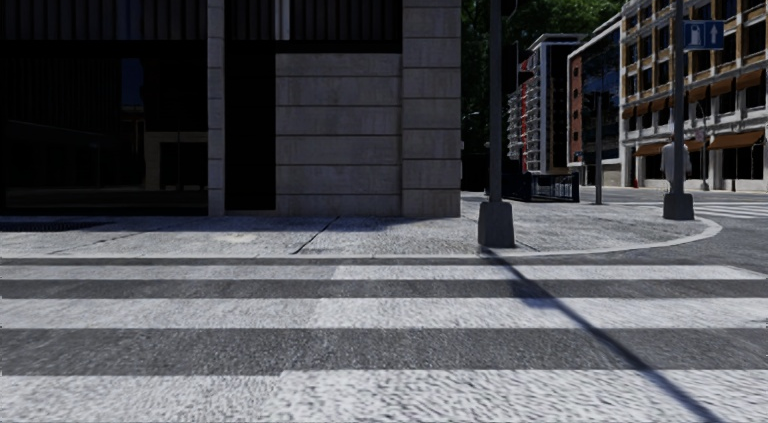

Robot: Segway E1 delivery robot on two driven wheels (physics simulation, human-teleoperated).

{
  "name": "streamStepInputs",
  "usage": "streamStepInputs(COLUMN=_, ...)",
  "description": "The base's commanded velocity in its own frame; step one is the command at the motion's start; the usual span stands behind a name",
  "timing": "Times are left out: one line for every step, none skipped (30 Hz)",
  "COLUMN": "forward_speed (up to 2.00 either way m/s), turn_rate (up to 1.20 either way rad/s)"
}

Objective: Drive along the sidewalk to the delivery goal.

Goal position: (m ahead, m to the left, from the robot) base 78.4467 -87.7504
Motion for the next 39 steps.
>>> streamStepInputs(forward_speed=2.00, turn_rate=-0.12)
streamStepInputs(forward_speed=2.00, turn_rate=-0.12)
streamStepInputs(forward_speed=2.00, turn_rate=-0.12)
streamStepInputs(forward_speed=2.00, turn_rate=-0.12)
streamStepInputs(forward_speed=2.00, turn_rate=-0.12)
streamStepInputs(forward_speed=2.00, turn_rate=-0.12)
streamStepInputs(forward_speed=2.00, turn_rate=-0.12)
streamStepInputs(forward_speed=2.00, turn_rate=-0.12)
streamStepInputs(forward_speed=2.00, turn_rate=-0.12)
streamStepInputs(forward_speed=2.00, turn_rate=-0.12)
streamStepInputs(forward_speed=2.00, turn_rate=-0.12)
streamStepInputs(forward_speed=2.00, turn_rate=-0.12)
streamStepInputs(forward_speed=2.00, turn_rate=-0.12)
streamStepInputs(forward_speed=2.00, turn_rate=-0.12)
streamStepInputs(forward_speed=2.00, turn_rate=-0.12)
streamStepInputs(forward_speed=2.00, turn_rate=-0.12)
streamStepInputs(forward_speed=2.00, turn_rate=-0.12)
streamStepInputs(forward_speed=2.00, turn_rate=-0.12)
streamStepInputs(forward_speed=2.00, turn_rate=-0.12)
streamStepInputs(forward_speed=2.00, turn_rate=-0.12)
streamStepInputs(forward_speed=2.00, turn_rate=-0.12)
streamStepInputs(forward_speed=2.00, turn_rate=-0.17)
streamStepInputs(forward_speed=2.00, turn_rate=-0.21)
streamStepInputs(forward_speed=2.00, turn_rate=-0.22)
streamStepInputs(forward_speed=2.00, turn_rate=-0.22)
streamStepInputs(forward_speed=2.00, turn_rate=-0.22)
streamStepInputs(forward_speed=2.00, turn_rate=-0.22)
streamStepInputs(forward_speed=2.00, turn_rate=-0.22)
streamStepInputs(forward_speed=2.00, turn_rate=-0.22)
streamStepInputs(forward_speed=2.00, turn_rate=-0.22)
streamStepInputs(forward_speed=2.00, turn_rate=-0.22)
streamStepInputs(forward_speed=2.00, turn_rate=-0.22)
streamStepInputs(forward_speed=2.00, turn_rate=-0.22)
streamStepInputs(forward_speed=2.00, turn_rate=-0.22)
streamStepInputs(forward_speed=1.97, turn_rate=-0.22)
streamStepInputs(forward_speed=1.97, turn_rate=-0.22)
streamStepInputs(forward_speed=1.86, turn_rate=-0.22)
streamStepInputs(forward_speed=1.79, turn_rate=-0.22)
streamStepInputs(forward_speed=1.71, turn_rate=-0.22)
